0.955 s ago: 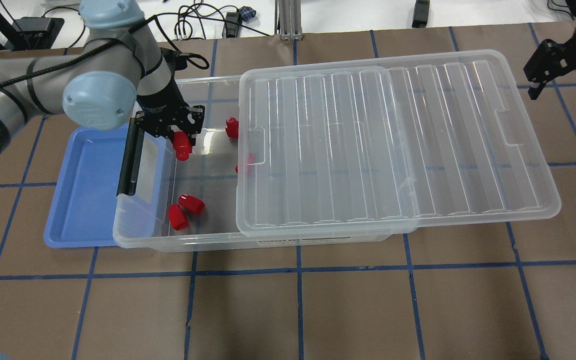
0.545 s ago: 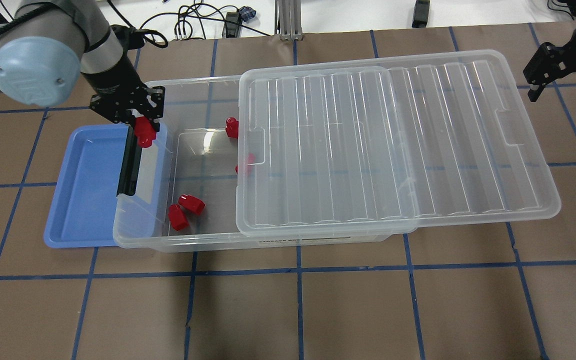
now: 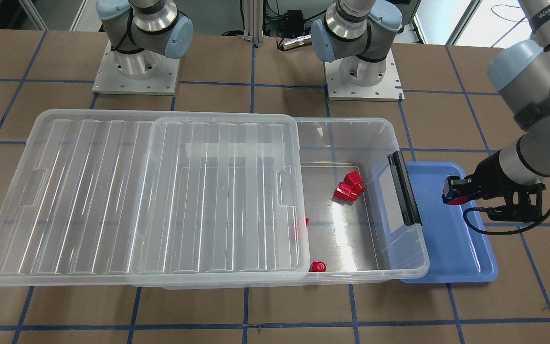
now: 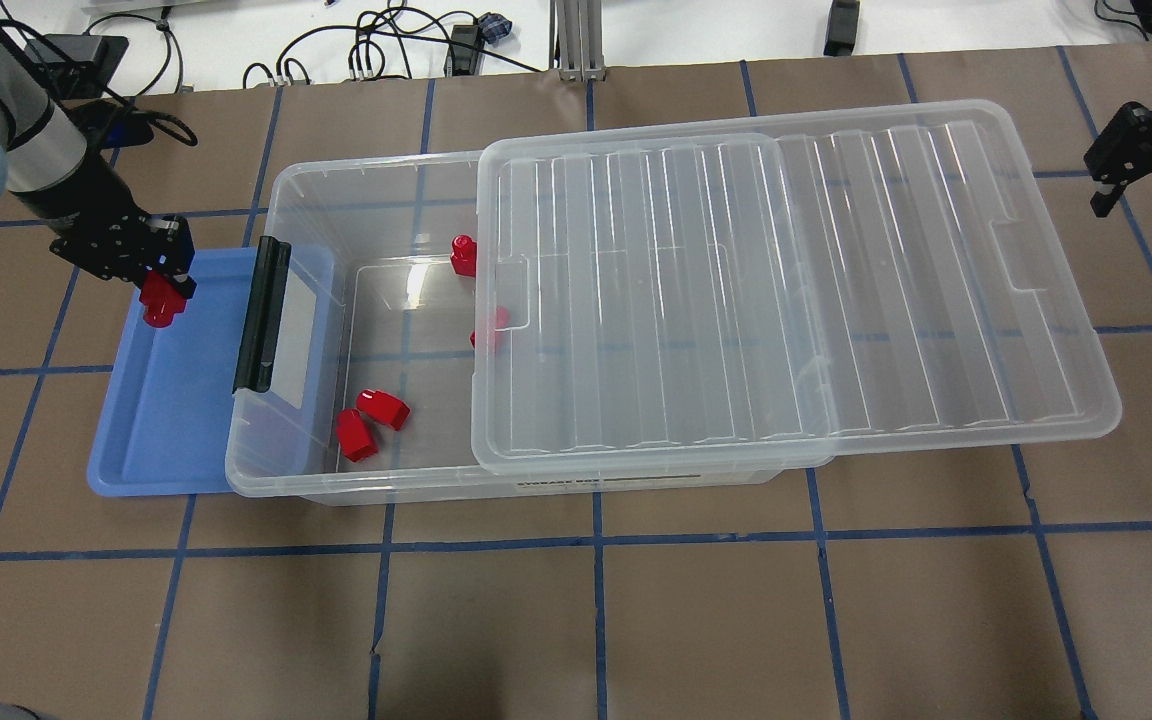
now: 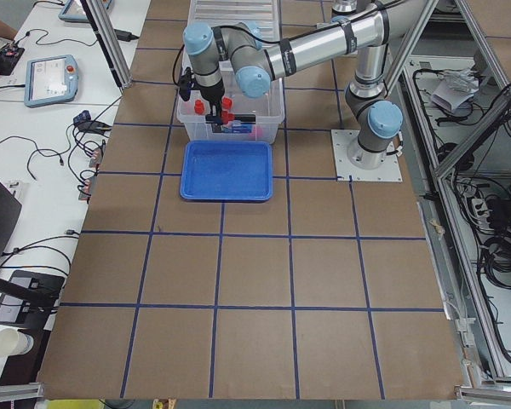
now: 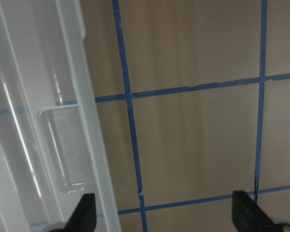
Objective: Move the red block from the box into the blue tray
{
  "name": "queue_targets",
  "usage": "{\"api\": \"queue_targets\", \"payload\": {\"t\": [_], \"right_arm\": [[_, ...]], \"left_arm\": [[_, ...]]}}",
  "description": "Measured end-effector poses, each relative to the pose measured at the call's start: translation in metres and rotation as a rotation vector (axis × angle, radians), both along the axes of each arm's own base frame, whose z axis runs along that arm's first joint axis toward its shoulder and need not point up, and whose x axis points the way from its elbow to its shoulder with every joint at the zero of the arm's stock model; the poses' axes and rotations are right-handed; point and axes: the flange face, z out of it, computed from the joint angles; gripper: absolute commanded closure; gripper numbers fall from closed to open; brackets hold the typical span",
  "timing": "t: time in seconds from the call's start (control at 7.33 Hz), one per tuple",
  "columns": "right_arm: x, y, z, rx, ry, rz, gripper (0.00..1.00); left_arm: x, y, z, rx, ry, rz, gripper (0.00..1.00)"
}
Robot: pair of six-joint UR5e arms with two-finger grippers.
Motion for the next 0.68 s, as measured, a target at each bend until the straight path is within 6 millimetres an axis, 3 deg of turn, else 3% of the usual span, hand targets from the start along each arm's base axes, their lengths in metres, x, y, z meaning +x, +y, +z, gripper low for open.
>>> {"api": "queue_targets", "payload": {"t": [0.27, 0.41, 0.55, 0.68], "right_arm": [[-0.019, -0.008, -0.025, -0.015, 0.002, 0.028, 0.0], [-0.022, -0.012, -0.037, -0.017, 0.0, 0.03, 0.0], [-0.024, -0.016, -0.048, -0.013, -0.004, 0.027, 0.0], [-0.023, -0.019, -0.056, -0.005, -0.008, 0.02, 0.0]], "left_arm": [[0.018, 0.011, -0.064, -0.031, -0.006, -0.025, 0.92], [0.018, 0.018, -0.083, -0.031, -0.006, -0.025, 0.24], [0.019, 0.021, -0.092, -0.027, -0.006, -0.024, 0.0], [0.02, 0.021, -0.093, -0.028, -0.01, -0.023, 0.0]]}}
